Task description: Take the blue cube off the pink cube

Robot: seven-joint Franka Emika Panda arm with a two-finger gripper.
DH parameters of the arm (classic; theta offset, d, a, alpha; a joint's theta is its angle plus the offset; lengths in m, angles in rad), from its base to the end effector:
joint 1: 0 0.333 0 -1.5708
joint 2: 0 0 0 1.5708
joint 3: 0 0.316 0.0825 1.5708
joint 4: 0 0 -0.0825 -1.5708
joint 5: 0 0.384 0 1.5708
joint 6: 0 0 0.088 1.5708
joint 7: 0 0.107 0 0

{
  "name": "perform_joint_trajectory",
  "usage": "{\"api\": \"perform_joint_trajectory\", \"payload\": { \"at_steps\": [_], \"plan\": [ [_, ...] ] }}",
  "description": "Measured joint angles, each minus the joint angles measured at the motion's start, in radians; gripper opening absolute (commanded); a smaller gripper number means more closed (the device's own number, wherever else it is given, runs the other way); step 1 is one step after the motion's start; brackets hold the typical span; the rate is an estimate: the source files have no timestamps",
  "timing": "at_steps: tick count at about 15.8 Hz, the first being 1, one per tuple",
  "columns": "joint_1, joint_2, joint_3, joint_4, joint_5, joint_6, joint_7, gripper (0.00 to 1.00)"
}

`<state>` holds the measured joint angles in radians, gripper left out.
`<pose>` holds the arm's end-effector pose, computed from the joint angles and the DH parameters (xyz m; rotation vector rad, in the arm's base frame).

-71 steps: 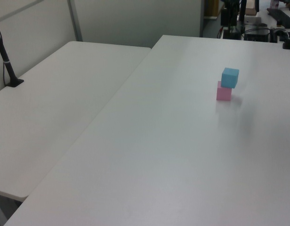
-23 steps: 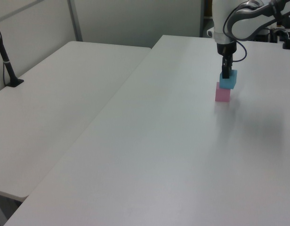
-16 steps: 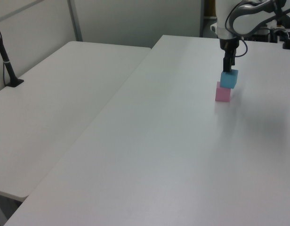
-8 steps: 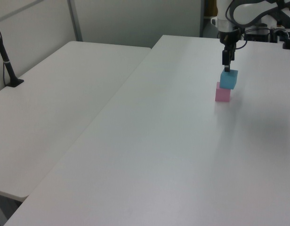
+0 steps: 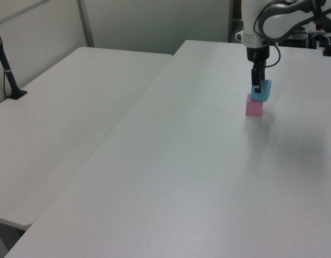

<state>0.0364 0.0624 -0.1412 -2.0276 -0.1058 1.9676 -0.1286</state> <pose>0.5471 -0.0636 0.4081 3.0442 0.1072 -0.2032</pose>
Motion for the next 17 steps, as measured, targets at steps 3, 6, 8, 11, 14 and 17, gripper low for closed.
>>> {"api": "perform_joint_trajectory", "payload": {
  "at_steps": [3,6,8,11,14,17],
  "plan": [
    [-0.005,0.001,0.000,0.000,0.000,0.001,0.000,1.00],
    [-0.003,0.001,0.001,0.001,0.000,0.001,0.000,1.00],
    [0.001,-0.001,0.002,0.005,0.000,0.001,0.000,1.00],
    [0.007,-0.009,0.003,0.019,0.000,-0.018,0.000,1.00],
    [0.006,-0.012,0.003,0.026,0.000,-0.033,0.000,1.00],
    [0.004,-0.009,0.003,0.022,0.000,-0.033,0.000,1.00]
  ]
}}
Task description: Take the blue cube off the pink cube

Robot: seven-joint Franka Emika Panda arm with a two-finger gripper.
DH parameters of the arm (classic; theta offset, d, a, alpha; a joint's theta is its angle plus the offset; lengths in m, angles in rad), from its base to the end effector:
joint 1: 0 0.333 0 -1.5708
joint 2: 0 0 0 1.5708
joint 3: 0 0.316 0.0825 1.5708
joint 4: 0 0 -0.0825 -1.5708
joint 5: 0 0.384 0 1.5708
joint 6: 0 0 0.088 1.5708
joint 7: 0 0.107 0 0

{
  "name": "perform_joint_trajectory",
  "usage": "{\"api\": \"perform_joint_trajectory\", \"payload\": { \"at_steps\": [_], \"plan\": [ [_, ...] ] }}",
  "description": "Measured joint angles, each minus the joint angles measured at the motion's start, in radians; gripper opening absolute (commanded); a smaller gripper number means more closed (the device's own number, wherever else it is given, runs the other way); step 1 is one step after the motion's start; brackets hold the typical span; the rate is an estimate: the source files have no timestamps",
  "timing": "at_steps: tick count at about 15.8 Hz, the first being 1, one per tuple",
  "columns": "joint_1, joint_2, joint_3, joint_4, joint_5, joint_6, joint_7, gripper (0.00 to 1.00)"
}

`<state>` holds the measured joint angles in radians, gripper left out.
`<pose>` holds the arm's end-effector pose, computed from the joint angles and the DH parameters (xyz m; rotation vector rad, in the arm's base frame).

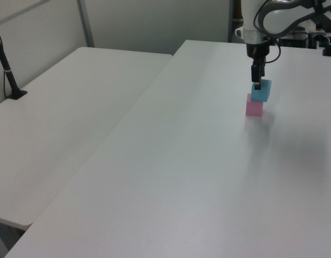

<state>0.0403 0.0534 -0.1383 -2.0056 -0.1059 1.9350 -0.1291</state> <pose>0.5480 -0.0604 0.4205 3.0434 0.1138 -0.2053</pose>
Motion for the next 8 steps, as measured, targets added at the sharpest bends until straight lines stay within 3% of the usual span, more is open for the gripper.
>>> {"api": "perform_joint_trajectory", "payload": {
  "at_steps": [3,4,6,7,8],
  "plan": [
    [-0.001,0.008,-0.001,-0.020,0.000,0.019,0.000,1.00],
    [-0.003,0.012,-0.002,-0.025,-0.002,0.029,0.000,0.82],
    [-0.010,0.021,-0.002,-0.028,-0.002,0.050,0.000,0.18],
    [-0.011,0.024,-0.002,-0.028,-0.002,0.056,0.000,0.07],
    [-0.012,0.026,-0.002,-0.028,-0.002,0.059,0.000,0.07]
  ]
}}
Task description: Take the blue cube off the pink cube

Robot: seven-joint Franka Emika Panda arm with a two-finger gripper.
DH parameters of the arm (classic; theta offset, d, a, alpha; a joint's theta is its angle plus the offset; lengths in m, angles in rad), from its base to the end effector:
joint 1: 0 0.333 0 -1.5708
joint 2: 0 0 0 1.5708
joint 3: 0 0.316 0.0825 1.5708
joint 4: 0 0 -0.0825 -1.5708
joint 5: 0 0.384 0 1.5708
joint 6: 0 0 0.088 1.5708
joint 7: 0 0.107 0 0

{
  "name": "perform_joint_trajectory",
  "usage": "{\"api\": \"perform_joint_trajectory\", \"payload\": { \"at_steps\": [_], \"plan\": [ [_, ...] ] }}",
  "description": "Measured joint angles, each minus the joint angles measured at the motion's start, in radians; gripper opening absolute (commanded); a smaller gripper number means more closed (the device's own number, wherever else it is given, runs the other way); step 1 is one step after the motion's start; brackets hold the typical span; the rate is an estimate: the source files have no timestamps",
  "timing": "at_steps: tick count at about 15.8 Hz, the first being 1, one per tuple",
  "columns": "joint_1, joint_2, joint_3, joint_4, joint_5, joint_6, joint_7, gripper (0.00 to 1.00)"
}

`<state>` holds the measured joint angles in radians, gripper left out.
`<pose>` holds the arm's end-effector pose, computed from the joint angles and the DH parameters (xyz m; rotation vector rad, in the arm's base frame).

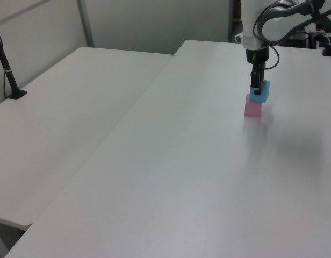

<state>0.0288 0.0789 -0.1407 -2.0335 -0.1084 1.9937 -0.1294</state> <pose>0.5495 -0.0675 0.3984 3.0413 0.1029 -0.1984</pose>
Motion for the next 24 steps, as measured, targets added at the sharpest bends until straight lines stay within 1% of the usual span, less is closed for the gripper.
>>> {"api": "perform_joint_trajectory", "payload": {
  "at_steps": [4,5,6,7,9,11,15,17,19,22,24],
  "plan": [
    [0.003,-0.012,0.002,0.003,0.000,-0.005,-0.011,0.09],
    [0.004,-0.014,0.003,0.004,0.000,-0.011,-0.020,0.23],
    [0.005,-0.015,0.004,0.005,0.000,-0.016,-0.024,0.84],
    [0.006,-0.016,0.004,0.006,0.000,-0.019,-0.025,1.00],
    [0.010,-0.016,0.005,0.007,0.000,-0.019,-0.025,1.00],
    [0.013,-0.020,0.005,0.030,0.000,-0.035,-0.022,1.00],
    [0.015,-0.036,0.004,0.166,0.008,-0.184,-0.021,1.00],
    [0.015,-0.046,-0.001,0.197,0.010,-0.220,-0.022,1.00],
    [0.015,-0.044,-0.016,0.195,0.010,-0.221,-0.031,1.00],
    [0.011,-0.026,-0.054,0.180,0.010,-0.218,-0.128,1.00],
    [0.010,-0.016,-0.066,0.156,0.010,-0.200,-0.185,1.00]
  ]
}}
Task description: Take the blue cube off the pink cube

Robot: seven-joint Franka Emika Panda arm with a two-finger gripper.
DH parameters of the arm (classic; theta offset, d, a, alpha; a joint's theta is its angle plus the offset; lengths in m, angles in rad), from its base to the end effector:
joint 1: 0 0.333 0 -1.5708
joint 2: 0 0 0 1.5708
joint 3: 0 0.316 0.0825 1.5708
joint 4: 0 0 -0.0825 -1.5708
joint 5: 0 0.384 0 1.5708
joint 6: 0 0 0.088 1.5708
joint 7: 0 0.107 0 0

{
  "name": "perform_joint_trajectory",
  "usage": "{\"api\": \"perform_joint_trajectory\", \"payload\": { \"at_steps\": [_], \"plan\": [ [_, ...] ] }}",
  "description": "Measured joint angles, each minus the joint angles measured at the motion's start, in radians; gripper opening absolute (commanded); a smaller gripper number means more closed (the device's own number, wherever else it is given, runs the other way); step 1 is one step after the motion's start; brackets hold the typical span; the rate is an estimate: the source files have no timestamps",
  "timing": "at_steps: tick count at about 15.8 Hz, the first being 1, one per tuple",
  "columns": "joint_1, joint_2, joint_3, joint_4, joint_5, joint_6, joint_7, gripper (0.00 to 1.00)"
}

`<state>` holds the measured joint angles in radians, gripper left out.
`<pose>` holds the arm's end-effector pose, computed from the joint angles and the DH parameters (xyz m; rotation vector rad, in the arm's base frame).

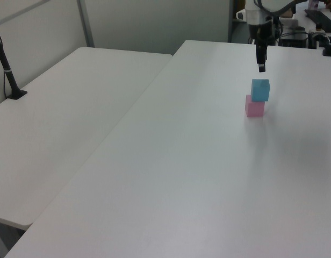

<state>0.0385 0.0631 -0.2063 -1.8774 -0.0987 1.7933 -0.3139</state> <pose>0.5525 -0.1001 0.4638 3.0498 0.2666 -0.2568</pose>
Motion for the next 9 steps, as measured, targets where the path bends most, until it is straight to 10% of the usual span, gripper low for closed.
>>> {"api": "perform_joint_trajectory", "payload": {
  "at_steps": [7,9],
  "plan": [
    [0.033,0.032,0.001,-0.110,0.000,0.143,-0.019,0.95],
    [0.037,0.038,0.001,-0.125,0.000,0.166,-0.019,0.37]
  ]
}}
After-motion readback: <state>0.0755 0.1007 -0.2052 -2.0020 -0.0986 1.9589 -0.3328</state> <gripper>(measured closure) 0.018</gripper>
